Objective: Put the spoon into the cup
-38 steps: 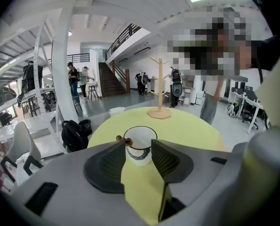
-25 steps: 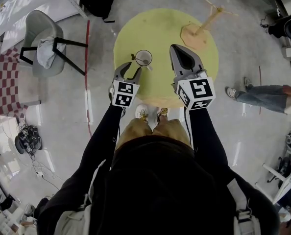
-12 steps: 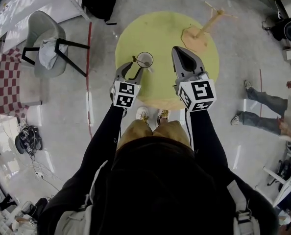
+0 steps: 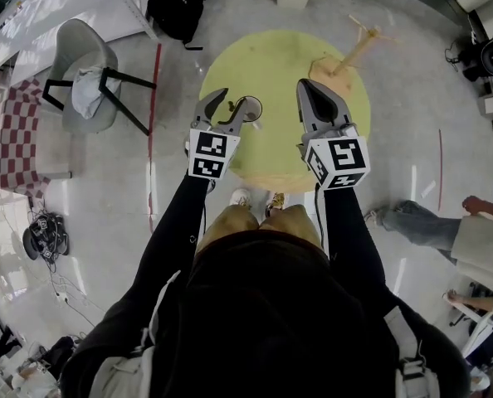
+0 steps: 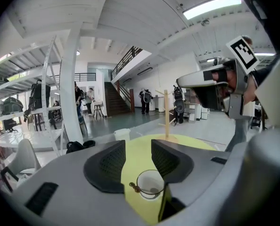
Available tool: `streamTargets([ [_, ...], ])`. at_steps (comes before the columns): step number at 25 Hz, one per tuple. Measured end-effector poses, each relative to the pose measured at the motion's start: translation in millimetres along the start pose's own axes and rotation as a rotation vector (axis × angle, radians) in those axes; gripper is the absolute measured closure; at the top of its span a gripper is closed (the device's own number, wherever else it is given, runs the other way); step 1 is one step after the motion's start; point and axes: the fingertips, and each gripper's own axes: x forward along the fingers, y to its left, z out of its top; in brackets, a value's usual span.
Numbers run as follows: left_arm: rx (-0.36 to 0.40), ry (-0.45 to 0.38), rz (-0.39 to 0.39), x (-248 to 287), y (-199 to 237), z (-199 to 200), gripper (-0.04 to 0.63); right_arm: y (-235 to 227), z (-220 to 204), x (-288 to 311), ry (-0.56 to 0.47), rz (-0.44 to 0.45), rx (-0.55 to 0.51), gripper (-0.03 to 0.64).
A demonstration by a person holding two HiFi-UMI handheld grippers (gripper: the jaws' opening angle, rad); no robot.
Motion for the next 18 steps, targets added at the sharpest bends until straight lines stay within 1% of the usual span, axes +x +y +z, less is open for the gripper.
streamTargets([
  [4, 0.023, -0.08, 0.008, -8, 2, 42, 0.413, -3, 10, -1, -0.018, -0.002, -0.01, 0.591],
  [7, 0.021, -0.135, 0.02, -17, 6, 71, 0.413, -5, 17, -2, -0.029, -0.004, -0.016, 0.592],
  [10, 0.016, -0.176, 0.015, -25, 8, 96, 0.413, -6, 25, -1, -0.044, -0.004, -0.022, 0.591],
  [18, 0.04, -0.277, 0.03, -53, 10, 151, 0.423, -8, 46, -1, -0.079, -0.002, -0.038, 0.591],
])
